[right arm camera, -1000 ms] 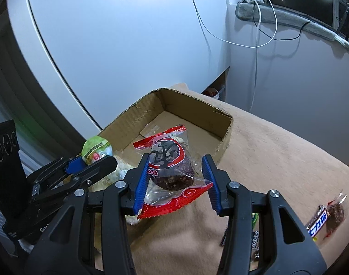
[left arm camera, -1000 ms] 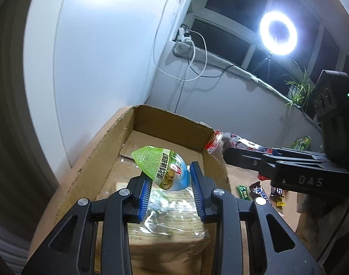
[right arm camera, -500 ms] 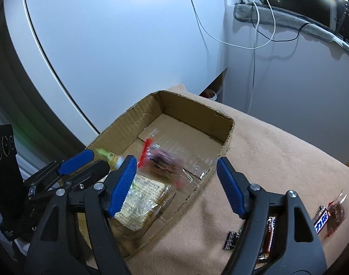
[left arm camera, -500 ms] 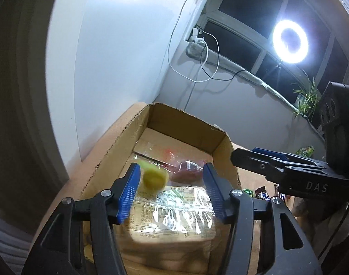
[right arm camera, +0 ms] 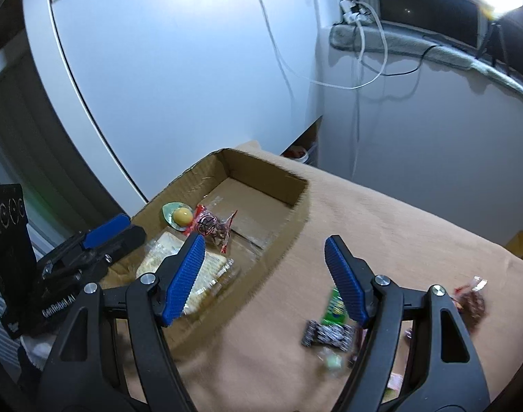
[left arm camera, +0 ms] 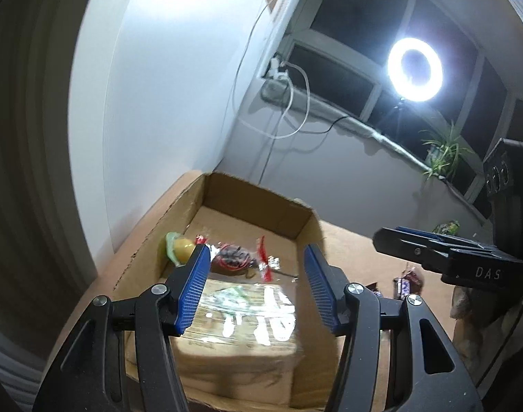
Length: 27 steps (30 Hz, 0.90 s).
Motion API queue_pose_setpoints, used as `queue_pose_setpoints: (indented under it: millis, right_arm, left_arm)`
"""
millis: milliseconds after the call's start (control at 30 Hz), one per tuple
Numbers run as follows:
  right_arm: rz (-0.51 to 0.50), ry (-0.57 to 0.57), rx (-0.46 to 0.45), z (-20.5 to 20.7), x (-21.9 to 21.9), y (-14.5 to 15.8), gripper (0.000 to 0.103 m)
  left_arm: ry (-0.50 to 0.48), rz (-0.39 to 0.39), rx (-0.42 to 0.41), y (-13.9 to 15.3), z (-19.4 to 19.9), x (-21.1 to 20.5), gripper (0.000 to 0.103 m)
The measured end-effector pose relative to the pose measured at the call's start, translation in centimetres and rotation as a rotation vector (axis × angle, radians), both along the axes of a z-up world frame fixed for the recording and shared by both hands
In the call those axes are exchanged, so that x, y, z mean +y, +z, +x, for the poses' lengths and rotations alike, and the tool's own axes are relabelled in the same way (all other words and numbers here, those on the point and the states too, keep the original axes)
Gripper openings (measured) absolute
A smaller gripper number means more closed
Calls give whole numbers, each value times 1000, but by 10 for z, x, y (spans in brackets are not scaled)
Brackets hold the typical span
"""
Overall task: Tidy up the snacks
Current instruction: 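Drop the jelly cup and red pastry into the box with both tools, then grasp the second jelly cup with the left tool while the right tool grasps a white candy stick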
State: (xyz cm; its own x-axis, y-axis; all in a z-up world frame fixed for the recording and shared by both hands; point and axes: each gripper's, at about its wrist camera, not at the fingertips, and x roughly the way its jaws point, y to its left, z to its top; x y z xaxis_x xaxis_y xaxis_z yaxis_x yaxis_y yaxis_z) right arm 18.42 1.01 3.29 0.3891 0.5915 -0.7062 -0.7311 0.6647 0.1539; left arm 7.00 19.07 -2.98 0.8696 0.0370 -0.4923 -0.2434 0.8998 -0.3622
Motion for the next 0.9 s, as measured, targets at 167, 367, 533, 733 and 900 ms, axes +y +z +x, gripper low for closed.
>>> queue_pose_setpoints:
  millis: [167,367,533,733,900]
  right_arm:
    - [4,-35,-24,-7,-41,13,75]
    - [30,-96,-9,-1,-97,19,75]
    - [7,-138,9,6,-140,8,75]
    - [-28,-143,50,6,-172,-18,75]
    - [-63,-145,76,8,-190,-41,73]
  left_arm:
    - [-32,-18,-34,10,-5,-17,56]
    - [-140,-12,-41,17,0,-55,56]
    - [-238,-3,-25,11,5,-88,56]
    - [-336,23,3,-1,14,-121,56]
    - [-407,31,53,-18,29,-143,56]
